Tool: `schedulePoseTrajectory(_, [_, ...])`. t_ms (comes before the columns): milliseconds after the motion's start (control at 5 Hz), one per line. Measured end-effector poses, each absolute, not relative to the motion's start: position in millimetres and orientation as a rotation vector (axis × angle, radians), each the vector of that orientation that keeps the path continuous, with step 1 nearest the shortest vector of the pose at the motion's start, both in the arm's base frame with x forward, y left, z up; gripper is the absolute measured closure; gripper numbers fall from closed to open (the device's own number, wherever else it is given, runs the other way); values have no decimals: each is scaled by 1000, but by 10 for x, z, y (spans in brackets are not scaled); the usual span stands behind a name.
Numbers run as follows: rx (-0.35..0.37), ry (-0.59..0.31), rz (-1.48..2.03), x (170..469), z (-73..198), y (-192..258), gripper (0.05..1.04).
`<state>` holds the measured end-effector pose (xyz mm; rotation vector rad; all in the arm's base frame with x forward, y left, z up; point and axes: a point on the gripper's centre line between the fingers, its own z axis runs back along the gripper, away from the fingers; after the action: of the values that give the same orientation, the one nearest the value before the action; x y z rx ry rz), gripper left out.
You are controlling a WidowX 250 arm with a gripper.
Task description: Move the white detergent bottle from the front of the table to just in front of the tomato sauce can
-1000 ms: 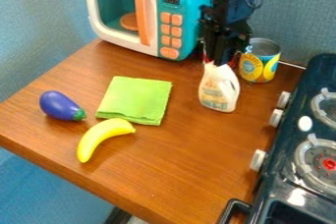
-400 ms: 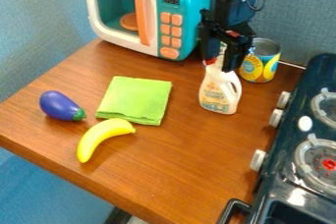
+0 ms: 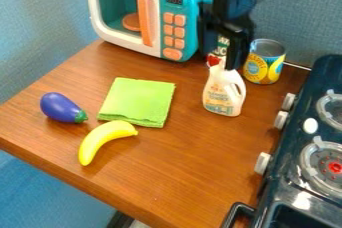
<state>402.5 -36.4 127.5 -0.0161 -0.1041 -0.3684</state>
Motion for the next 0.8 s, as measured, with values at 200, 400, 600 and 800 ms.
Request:
schedulePoseTrajectory(200, [-14,-118,-316,3664,1362,-190,82])
schedulePoseTrajectory(400, [-5,-112,-252,3240,1306,116,83])
schedulePoseTrajectory(600, [-1,-92,-193,3062,1114,381,83])
schedulePoseTrajectory(800, [21,-106,-182,3057,1049,437,82])
